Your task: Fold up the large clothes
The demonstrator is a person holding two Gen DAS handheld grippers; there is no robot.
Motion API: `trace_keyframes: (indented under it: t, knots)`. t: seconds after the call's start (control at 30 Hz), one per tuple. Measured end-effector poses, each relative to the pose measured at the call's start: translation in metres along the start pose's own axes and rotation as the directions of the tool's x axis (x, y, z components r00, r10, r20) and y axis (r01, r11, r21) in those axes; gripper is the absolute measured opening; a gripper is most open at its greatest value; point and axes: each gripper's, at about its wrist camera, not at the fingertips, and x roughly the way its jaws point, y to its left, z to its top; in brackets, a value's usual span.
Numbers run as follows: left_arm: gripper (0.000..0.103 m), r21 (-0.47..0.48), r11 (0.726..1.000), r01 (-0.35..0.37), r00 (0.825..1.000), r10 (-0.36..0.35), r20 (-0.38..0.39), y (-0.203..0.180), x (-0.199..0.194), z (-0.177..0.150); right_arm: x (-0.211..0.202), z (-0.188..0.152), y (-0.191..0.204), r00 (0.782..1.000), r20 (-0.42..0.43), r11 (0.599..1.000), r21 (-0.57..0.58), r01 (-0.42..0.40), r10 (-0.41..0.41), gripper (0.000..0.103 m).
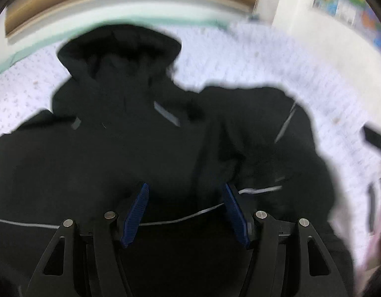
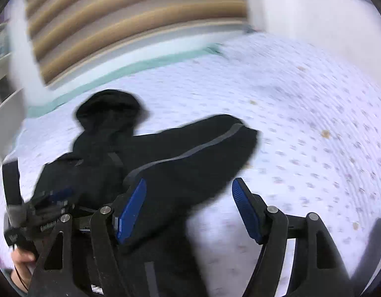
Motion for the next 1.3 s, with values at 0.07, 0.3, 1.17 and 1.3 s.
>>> trace_keyframes:
  t: [0.07,0.3,1.17,1.3]
  knots:
    - [0.064,0.031,0.999,-0.040,0.999,0.040,0.005,-0.002,0.021,-0.009,0.017,0.002,-0.018,1.000,-0.015,1.000,0.014,-0.001,0.001,0.075]
    - [0.064,0.052,0.997,-0.054,0.995,0.049,0.092,-0.008,0.016,-0.017,0.098,0.011,-0.077,0.990,-0.106,0.974,0.218,-0.065,0.090,0.075]
    - [0.064,0.084,0.994,-0.065,0.988,0.053,0.145,-0.019,-0.007,-0.025,0.042,0.054,-0.111,0.982,0.133,0.989,0.070,0.127,-0.135,0.014]
    - [0.064,0.129,0.992,-0.005,0.983,-0.018,0.183,-0.044,-0.040,-0.013,-0.026,0.063,-0.157,0.924,0.197,0.945,0.045,0.325,-0.327,0.014]
